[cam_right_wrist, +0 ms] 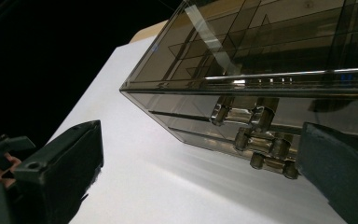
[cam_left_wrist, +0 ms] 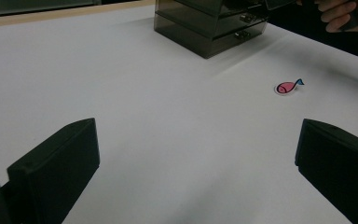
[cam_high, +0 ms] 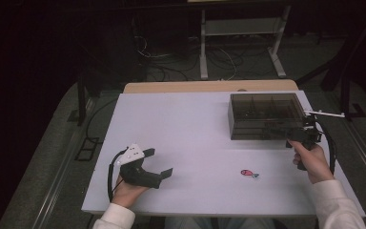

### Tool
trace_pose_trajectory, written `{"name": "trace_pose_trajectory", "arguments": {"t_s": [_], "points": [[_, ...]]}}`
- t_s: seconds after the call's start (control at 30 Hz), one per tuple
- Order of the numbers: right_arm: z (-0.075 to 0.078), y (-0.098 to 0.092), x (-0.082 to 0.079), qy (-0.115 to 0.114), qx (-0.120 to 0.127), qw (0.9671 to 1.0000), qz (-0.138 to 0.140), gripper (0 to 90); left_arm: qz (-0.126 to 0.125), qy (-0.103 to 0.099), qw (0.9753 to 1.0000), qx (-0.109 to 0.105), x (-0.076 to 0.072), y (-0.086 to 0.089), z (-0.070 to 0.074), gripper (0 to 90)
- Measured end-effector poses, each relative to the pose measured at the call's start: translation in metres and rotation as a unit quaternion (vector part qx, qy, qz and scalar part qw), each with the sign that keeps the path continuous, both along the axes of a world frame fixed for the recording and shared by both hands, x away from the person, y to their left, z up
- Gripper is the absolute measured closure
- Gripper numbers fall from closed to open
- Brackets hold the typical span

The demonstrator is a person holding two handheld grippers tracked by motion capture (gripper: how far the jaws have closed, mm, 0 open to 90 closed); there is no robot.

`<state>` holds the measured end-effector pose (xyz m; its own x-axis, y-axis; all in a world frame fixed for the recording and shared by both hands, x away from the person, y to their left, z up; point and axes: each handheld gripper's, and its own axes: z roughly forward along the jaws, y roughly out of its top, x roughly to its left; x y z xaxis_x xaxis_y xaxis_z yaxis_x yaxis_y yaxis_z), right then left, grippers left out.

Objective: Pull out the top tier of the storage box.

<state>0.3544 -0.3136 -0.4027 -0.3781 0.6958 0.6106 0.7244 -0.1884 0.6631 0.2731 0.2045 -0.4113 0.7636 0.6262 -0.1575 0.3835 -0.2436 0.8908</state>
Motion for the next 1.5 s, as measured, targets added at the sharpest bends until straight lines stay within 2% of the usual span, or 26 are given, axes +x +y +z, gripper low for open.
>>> {"name": "trace_pose_trajectory", "arguments": {"t_s": [0.4,0.47,0.77,0.97,1.07,1.1,1.17,1.3,1.37,1.4,1.43,1.5], "points": [[-0.007,0.003,0.001,0.017,0.021,0.9995,-0.017,1.1,-0.001,-0.001,1.0000,0.001,0.000,0.000,0.000,0.0],[-0.009,0.002,0.000,0.024,0.036,0.9988,-0.024,1.1,-0.001,0.000,1.0000,0.002,0.000,0.000,0.000,0.0],[-0.014,-0.004,-0.002,0.036,0.064,0.9957,-0.056,1.1,-0.001,0.001,1.0000,0.004,0.001,-0.001,-0.001,0.0],[-0.017,-0.010,-0.003,0.041,0.091,0.9913,-0.086,1.1,-0.005,0.001,1.0000,0.008,0.001,-0.002,-0.001,0.0],[-0.018,-0.010,-0.003,0.042,0.106,0.9896,-0.088,1.1,-0.006,0.001,0.9999,0.008,0.001,-0.002,-0.001,0.0],[-0.019,-0.011,-0.003,0.045,0.123,0.9872,-0.091,1.1,-0.007,0.001,0.9999,0.008,0.001,-0.003,-0.001,0.0],[-0.019,-0.012,-0.004,0.048,0.139,0.9844,-0.096,1.1,-0.007,0.001,0.9999,0.009,0.001,-0.003,-0.001,0.0],[-0.019,-0.012,-0.005,0.052,0.161,0.9805,-0.100,1.2,-0.008,0.001,0.9999,0.009,0.001,-0.003,-0.002,0.0],[-0.020,-0.012,-0.006,0.052,0.172,0.9784,-0.103,6.9,-0.008,0.001,0.9999,0.009,0.001,-0.003,-0.002,0.0],[-0.020,-0.012,-0.006,0.052,0.172,0.9784,-0.103,6.9,-0.008,0.001,0.9999,0.009,0.001,-0.003,-0.002,0.0],[-0.020,-0.012,-0.006,0.051,0.177,0.9770,-0.107,12.0,-0.008,0.001,0.9999,0.009,0.001,-0.003,-0.002,0.0],[-0.020,-0.012,-0.006,0.050,0.177,0.9769,-0.108,12.0,-0.009,0.001,0.9999,0.010,0.001,-0.003,-0.002,0.0]]}}
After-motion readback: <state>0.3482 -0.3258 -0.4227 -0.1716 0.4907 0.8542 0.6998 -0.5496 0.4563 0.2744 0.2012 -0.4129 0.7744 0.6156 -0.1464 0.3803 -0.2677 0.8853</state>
